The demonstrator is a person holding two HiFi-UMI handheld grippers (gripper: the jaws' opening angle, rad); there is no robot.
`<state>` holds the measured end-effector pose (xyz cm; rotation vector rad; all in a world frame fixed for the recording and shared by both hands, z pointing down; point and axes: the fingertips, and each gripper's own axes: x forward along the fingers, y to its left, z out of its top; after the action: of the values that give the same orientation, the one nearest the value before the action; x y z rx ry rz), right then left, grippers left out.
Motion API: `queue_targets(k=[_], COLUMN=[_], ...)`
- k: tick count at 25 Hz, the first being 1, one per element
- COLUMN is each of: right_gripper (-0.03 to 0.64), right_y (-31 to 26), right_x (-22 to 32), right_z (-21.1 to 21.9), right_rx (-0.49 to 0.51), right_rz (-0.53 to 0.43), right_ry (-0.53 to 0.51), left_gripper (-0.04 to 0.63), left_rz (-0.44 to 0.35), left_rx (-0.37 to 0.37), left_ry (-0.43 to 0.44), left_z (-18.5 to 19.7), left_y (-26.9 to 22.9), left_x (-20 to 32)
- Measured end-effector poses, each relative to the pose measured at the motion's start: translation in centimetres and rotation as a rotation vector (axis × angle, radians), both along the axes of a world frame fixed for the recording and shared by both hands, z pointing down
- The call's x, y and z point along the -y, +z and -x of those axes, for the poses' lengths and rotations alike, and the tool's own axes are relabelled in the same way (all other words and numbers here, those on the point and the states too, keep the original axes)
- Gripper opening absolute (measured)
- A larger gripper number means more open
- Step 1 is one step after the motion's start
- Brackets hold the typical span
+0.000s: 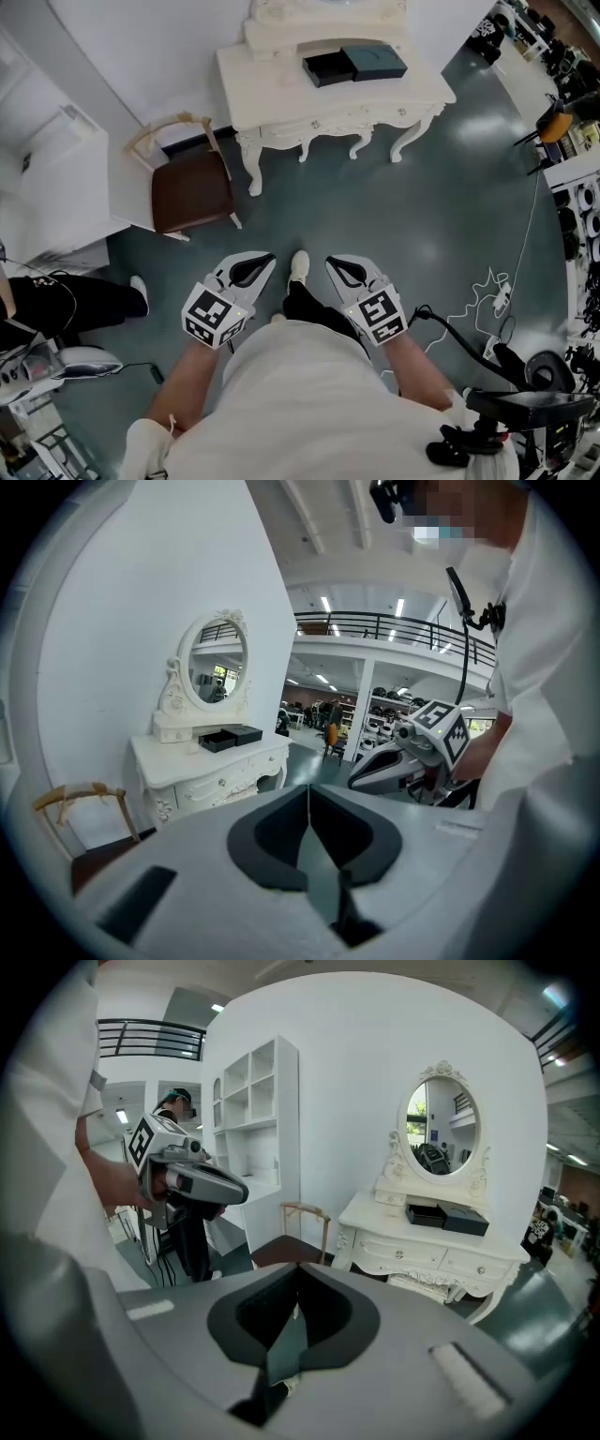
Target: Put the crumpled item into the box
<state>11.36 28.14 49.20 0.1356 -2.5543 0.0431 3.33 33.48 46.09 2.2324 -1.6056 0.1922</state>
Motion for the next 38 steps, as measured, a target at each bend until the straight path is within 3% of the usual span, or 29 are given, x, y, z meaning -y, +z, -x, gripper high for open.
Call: queue_targets(k=[11, 21, 27, 38], right_gripper=[0.002, 0.002, 0.002, 0.002], right_y=[-2.0, -1.5, -1.3, 0.4], right_x=[16.5, 24.4, 28.6, 38.7], right_z=[6.5, 8.3, 10.0, 17.3], right_rx=[0.042, 0.04, 0.017, -0.062], right_rz=[0.01, 0.001, 0.01, 0.076], right_ry=[-0.023, 0.022, 0.106, 0.338], left_gripper=[0.026, 0.05, 0.076, 0.134], left_rz=[0.045, 0.094, 0.125, 0.246], left_rx=[0.096, 0.137, 0.158, 0.199], left_ry=[-0.05, -0.062, -0.049, 0.02], left_z=[8.5, 15.5, 20.5, 32.4], left_y=[-1.4, 1.3, 3.8, 12.5], left_x=[18.1, 29.6, 36.8, 51.3])
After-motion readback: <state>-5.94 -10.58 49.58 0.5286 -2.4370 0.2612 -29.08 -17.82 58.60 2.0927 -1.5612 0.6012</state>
